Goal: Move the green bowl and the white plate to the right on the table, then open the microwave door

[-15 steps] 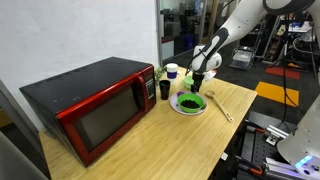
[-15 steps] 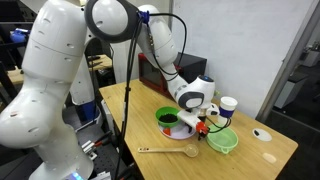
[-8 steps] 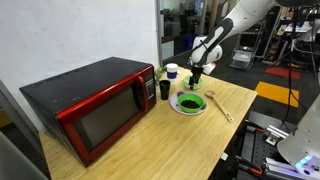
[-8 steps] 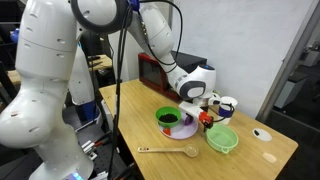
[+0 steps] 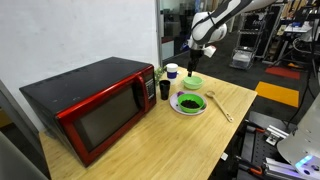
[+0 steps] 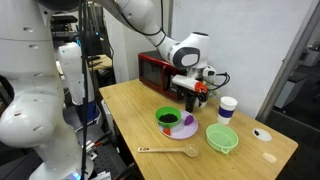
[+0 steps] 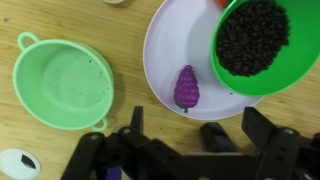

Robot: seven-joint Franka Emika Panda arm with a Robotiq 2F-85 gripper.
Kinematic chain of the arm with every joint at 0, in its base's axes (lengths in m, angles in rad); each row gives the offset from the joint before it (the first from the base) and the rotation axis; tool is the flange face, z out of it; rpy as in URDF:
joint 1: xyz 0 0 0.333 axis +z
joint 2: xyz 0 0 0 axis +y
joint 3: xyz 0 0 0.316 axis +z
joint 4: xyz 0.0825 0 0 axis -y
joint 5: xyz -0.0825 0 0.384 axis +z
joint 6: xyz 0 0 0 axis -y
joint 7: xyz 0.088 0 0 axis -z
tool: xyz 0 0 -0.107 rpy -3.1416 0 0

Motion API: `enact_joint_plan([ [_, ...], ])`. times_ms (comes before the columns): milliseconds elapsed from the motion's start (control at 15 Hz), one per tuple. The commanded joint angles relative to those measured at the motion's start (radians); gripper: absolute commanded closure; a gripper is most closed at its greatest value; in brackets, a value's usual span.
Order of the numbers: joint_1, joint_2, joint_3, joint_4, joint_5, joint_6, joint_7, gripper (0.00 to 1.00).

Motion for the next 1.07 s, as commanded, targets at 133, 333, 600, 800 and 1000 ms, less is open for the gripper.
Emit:
enact_joint_plan([
  [133, 0.121, -0.238, 0.016, -0.101, 0.07, -0.118, 0.007, 0.0],
  [333, 0.204, -0.318, 0.033, -0.155, 0.108, -0.113, 0.067, 0.0],
  [600, 0.3, -0.37, 0.072, -0.206, 0.127, -0.082, 0.182, 0.0],
  [800, 0.357, -0.39, 0.118, -0.245, 0.123, -0.009, 0.3, 0.0],
  [1000, 0.371, -0.368, 0.118, -0.215, 0.102, -0.026, 0.318, 0.0],
])
